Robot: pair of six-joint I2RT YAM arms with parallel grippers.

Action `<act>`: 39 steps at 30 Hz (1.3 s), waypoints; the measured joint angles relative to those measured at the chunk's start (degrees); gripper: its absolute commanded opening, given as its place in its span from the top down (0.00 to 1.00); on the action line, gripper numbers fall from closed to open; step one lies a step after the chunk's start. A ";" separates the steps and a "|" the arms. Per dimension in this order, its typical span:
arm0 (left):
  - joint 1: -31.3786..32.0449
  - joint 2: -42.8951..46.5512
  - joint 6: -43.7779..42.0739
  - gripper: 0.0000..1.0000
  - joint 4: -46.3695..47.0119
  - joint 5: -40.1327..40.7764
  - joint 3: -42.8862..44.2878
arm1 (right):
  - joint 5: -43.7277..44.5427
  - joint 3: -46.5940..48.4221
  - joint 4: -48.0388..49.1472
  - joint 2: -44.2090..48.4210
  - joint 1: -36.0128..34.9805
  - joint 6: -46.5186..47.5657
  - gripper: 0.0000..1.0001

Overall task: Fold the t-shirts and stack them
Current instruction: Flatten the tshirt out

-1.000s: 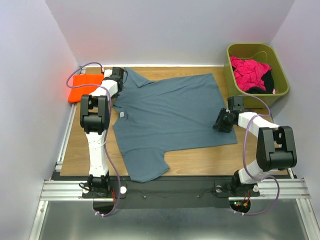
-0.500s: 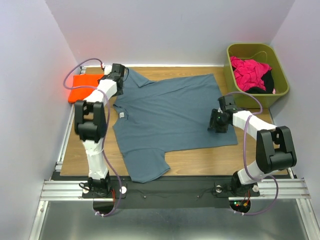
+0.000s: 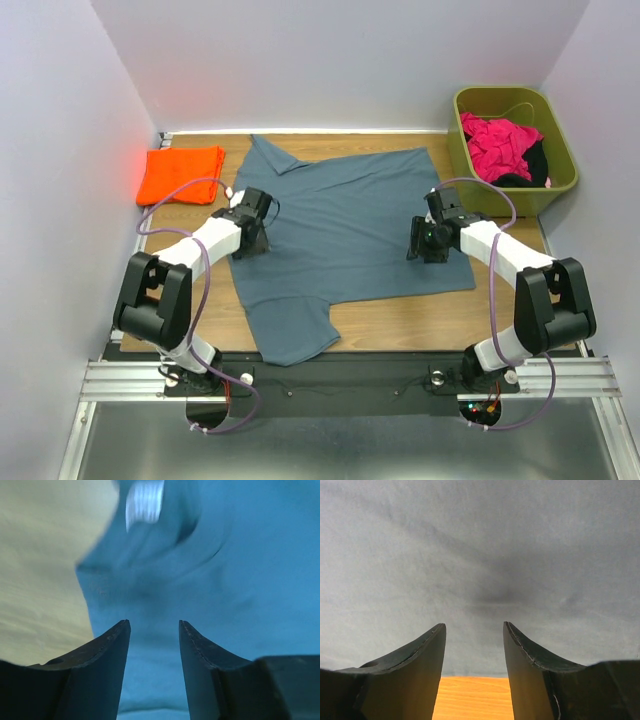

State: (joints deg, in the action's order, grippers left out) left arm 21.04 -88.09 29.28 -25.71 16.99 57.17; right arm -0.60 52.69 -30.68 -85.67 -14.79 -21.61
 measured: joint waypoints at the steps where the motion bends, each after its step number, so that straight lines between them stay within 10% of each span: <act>1: 0.11 -0.39 0.35 0.47 -0.28 -0.61 -1.29 | -0.02 0.00 -0.24 0.15 -0.02 0.07 0.44; 21: -12.70 -0.81 2.12 0.53 3.34 -5.60 -8.61 | 2.25 0.00 -0.74 0.61 -0.31 0.07 0.43; 29: -13.09 -0.83 1.03 0.16 -1.36 -4.76 -6.56 | 2.43 5.25 -2.10 -0.15 -0.31 0.39 0.43; 39: -4.68 -4.76 -2.54 0.18 -4.46 -1.33 10.93 | 3.96 17.49 -0.92 -11.47 -0.31 0.94 0.46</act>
State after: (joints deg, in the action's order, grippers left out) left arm 16.36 -92.86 26.74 -30.17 15.66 68.10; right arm 3.36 70.17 -31.59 -97.14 -15.09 -20.67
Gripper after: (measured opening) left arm 0.845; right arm 0.546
